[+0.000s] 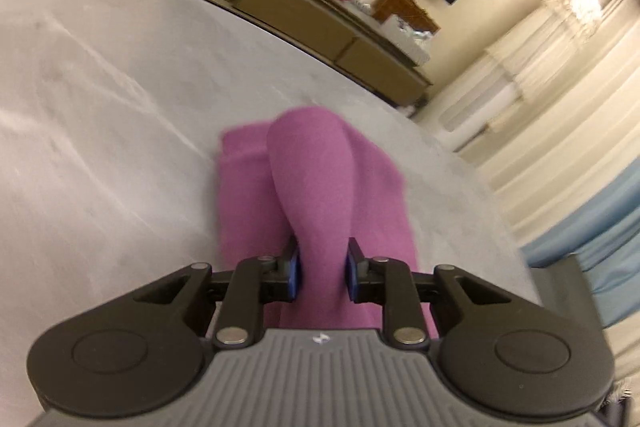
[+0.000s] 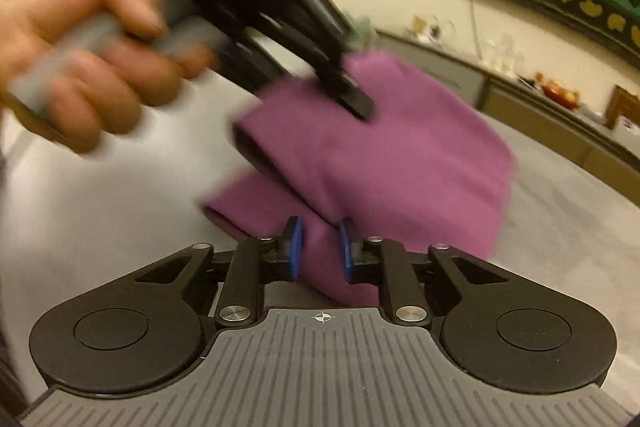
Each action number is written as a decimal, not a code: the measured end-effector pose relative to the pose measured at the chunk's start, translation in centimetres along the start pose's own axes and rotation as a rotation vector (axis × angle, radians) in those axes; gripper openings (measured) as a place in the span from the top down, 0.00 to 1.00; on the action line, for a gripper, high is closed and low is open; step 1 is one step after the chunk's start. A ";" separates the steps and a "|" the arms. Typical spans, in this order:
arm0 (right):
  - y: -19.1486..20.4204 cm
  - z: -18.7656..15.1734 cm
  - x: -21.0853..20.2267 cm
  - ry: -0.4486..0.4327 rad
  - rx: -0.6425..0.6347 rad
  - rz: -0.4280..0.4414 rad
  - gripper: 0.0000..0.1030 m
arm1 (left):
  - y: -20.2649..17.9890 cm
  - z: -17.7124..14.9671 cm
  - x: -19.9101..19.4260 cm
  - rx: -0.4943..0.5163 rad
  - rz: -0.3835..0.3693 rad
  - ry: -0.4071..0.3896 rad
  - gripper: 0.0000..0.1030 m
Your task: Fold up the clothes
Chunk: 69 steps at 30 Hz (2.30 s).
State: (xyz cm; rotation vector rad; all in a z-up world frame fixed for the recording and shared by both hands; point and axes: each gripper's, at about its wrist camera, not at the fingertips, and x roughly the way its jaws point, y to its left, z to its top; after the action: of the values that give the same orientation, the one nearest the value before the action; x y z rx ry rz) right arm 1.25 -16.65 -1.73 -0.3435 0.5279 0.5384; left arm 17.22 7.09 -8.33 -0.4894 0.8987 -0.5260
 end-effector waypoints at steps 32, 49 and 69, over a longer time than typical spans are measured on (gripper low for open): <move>6.8 0.3 1.0 0.009 -0.574 -0.268 0.83 | 3.6 -2.2 1.2 -0.065 -0.039 -0.123 0.73; -9.9 2.4 -0.8 -0.030 0.496 0.023 0.45 | -0.6 -0.3 -2.7 0.145 0.138 -0.218 0.66; -4.4 0.3 1.5 -0.002 0.344 -0.039 0.73 | -2.2 -6.2 -1.3 0.321 0.208 -0.183 0.55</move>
State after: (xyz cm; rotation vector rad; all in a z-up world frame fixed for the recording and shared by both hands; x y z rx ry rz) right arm 5.02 -19.48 -1.56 -0.0253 0.5999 0.4008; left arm 10.89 5.13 -9.56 -0.1466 0.6650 -0.4174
